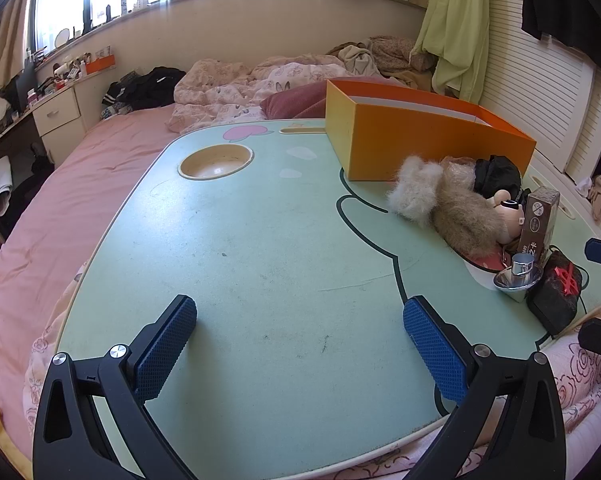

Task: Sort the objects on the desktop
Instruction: 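Reach the right gripper to the dark red block and grasp it, then lift the dark red block toward the box with right while left grasps the silver cup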

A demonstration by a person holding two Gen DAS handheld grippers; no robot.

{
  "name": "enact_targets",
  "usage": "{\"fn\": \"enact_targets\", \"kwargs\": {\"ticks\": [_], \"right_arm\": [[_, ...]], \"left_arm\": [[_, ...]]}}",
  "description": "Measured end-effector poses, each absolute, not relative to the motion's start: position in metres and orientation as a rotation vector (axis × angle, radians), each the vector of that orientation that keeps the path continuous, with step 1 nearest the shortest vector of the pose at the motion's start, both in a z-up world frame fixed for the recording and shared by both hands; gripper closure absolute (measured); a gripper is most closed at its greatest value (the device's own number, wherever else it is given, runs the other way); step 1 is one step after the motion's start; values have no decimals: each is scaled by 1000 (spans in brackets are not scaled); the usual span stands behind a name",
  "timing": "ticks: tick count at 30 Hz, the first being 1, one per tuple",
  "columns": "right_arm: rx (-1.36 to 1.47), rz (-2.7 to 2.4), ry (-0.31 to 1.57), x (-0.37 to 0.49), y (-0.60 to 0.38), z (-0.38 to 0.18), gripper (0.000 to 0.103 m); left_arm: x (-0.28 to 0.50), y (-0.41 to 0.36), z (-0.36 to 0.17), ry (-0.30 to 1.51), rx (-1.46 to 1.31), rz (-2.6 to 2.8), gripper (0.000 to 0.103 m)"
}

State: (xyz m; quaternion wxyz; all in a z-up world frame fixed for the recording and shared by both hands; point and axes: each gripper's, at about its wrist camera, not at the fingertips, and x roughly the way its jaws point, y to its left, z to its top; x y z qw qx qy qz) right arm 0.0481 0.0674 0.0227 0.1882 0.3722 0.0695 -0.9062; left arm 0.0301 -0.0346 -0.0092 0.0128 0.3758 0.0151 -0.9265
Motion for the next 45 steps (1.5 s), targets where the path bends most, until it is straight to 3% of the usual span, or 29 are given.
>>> {"fn": "enact_targets", "kwargs": {"ticks": [6, 10, 18, 26, 31, 36, 39, 42, 45], "right_arm": [[1195, -2525, 188, 30, 65, 9, 6], [1185, -2528, 143, 32, 69, 7, 42], [1052, -2583, 19, 52, 90, 16, 43], [1017, -2673, -332, 49, 141, 18, 43], [1034, -2720, -446, 47, 159, 18, 43], [1047, -2713, -496, 47, 169, 16, 43], [1049, -2709, -489, 48, 169, 17, 43], [1060, -2699, -495, 45, 169, 15, 42], [1064, -2693, -500, 45, 170, 14, 42]], "left_arm": [[30, -34, -9, 47, 1171, -2887, 0], [30, -35, -9, 47, 1170, -2887, 0], [31, -34, -9, 47, 1169, -2888, 0], [37, -30, -4, 23, 1140, -2920, 1], [54, -10, 16, -69, 1060, -3065, 1], [61, 17, 31, -21, 1163, -3240, 7], [62, 36, 33, -101, 1202, -3280, 8], [56, 52, 31, -203, 1267, -3267, 27], [44, 66, 28, -276, 1325, -3258, 28]]}}
